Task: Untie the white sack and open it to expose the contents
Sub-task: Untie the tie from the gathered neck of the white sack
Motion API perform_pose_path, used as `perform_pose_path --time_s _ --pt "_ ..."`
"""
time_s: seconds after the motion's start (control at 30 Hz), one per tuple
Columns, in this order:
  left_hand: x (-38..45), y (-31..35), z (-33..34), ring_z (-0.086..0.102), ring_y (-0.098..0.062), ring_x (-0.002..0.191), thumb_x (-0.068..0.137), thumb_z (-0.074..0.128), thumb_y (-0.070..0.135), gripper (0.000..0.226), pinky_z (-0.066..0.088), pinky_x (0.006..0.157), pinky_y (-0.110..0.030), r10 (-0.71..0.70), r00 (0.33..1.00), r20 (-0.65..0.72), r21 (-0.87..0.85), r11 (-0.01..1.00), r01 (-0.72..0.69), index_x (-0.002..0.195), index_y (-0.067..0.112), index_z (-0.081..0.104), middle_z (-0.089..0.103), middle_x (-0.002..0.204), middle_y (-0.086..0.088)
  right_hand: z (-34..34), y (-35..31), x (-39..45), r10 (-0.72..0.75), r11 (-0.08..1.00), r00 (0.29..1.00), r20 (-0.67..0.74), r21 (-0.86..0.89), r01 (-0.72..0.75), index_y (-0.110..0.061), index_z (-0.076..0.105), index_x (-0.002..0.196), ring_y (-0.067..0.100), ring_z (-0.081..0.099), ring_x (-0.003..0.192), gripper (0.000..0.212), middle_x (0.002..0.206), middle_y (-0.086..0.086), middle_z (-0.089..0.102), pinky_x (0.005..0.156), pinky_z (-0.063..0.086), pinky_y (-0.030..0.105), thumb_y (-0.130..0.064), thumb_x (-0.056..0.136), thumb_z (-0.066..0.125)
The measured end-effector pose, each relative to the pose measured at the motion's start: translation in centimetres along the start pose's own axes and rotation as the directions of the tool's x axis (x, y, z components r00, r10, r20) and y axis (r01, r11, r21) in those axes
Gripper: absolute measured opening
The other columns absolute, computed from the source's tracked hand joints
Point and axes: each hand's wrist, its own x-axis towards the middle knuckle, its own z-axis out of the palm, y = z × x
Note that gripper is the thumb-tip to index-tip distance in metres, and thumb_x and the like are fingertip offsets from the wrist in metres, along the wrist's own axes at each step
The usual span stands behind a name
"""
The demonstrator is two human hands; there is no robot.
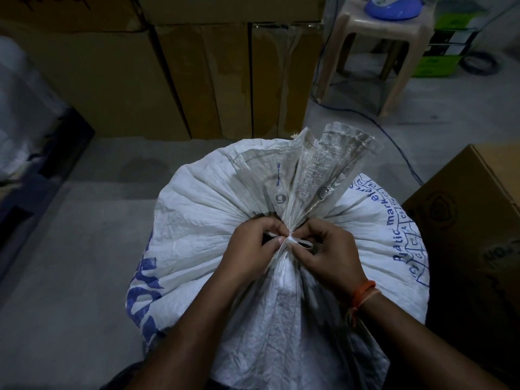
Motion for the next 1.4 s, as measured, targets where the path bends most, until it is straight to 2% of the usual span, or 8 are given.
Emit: perform_pose_path --time_s 0.17,0.57,0.73,0.97,1.13,1.2,1.33,1.4 --pt "0.2 -0.3 -0.4 0.066 -0.004 0.094 0.085 0.079 0.020 0.011 0.051 0.083 -0.021 0.055 0.997 -0.051 0.142 0.989 -0.047 0.092 0.029 0.078 0.069 0.100 0.009 0.0 0.0 0.0 -0.002 1.000 1.000 0.003 0.012 0.002 -0.020 0.071 0.076 0.004 0.069 0.068 0.014 0.073 -0.008 0.073 0.064 0.057 0.031 -0.020 0.074 0.085" --pt "0.2 0.2 0.2 0.070 -0.006 0.084 0.087 0.079 0.015 0.007 0.053 0.078 -0.025 0.020 0.998 -0.051 0.103 0.995 -0.015 0.088 0.021 0.081 0.070 0.080 0.015 0.0 0.1 0.1 -0.009 1.000 1.000 0.000 0.009 0.009 -0.020 0.071 0.076 0.002 0.069 0.069 0.015 0.073 -0.010 0.073 0.065 0.056 0.027 -0.021 0.074 0.086" --pt "0.2 0.1 0.1 0.067 0.003 0.080 0.086 0.080 0.015 0.009 0.051 0.076 -0.016 0.018 0.998 -0.053 0.068 0.998 -0.014 0.087 0.024 0.080 0.069 0.076 0.020 0.0 0.0 0.1 -0.010 1.000 1.000 0.004 0.024 0.010 -0.019 0.070 0.076 0.003 0.069 0.070 0.015 0.073 -0.010 0.073 0.066 0.057 0.029 -0.020 0.075 0.086" --pt "0.1 -0.5 -0.2 0.070 -0.004 0.092 0.086 0.079 0.022 0.008 0.058 0.086 -0.033 0.037 0.997 -0.068 0.118 0.993 -0.029 0.091 0.028 0.080 0.074 0.094 0.012 0.0 0.1 0.1 -0.006 0.999 1.000 0.009 0.053 0.005 -0.020 0.071 0.076 0.004 0.070 0.070 0.014 0.074 -0.008 0.073 0.066 0.058 0.033 -0.020 0.075 0.085" --pt "0.3 -0.9 -0.4 0.071 -0.015 0.096 0.081 0.076 0.040 0.003 0.057 0.090 -0.042 0.000 0.994 -0.107 0.173 0.985 0.018 0.083 0.039 0.078 0.077 0.089 0.018 0.0 -0.1 0.1 -0.010 0.998 1.000 0.006 0.070 0.009 -0.018 0.070 0.076 0.005 0.069 0.068 0.015 0.073 -0.006 0.072 0.063 0.056 0.027 -0.021 0.076 0.084" --pt "0.2 -1.0 -0.3 0.071 -0.016 0.096 0.082 0.079 0.037 0.005 0.057 0.088 -0.038 -0.030 0.994 -0.105 0.143 0.989 0.045 0.080 0.040 0.076 0.077 0.086 0.020 0.0 -0.1 0.0 -0.010 0.997 1.000 0.004 0.070 0.010 -0.018 0.070 0.076 0.004 0.068 0.067 0.014 0.072 -0.006 0.072 0.062 0.054 0.024 -0.022 0.076 0.084" --pt "0.2 -0.9 -0.3 0.070 0.002 0.082 0.085 0.083 0.026 0.008 0.048 0.072 -0.014 -0.062 0.994 -0.087 0.078 0.995 0.069 0.080 0.031 0.078 0.076 0.080 0.017 0.1 -0.2 0.0 -0.012 0.998 1.000 -0.005 0.060 0.012 -0.019 0.070 0.075 0.003 0.067 0.066 0.014 0.072 -0.008 0.071 0.062 0.052 0.020 -0.020 0.076 0.084" --pt "0.3 -0.8 -0.1 0.071 0.003 0.079 0.086 0.082 0.025 0.005 0.049 0.071 -0.014 -0.055 0.996 -0.068 0.066 0.996 0.060 0.082 0.027 0.079 0.078 0.081 0.015 0.1 -0.2 0.0 -0.017 0.998 1.000 -0.009 0.053 0.017 -0.019 0.070 0.075 0.003 0.067 0.067 0.014 0.072 -0.008 0.071 0.062 0.051 0.019 -0.019 0.076 0.083"
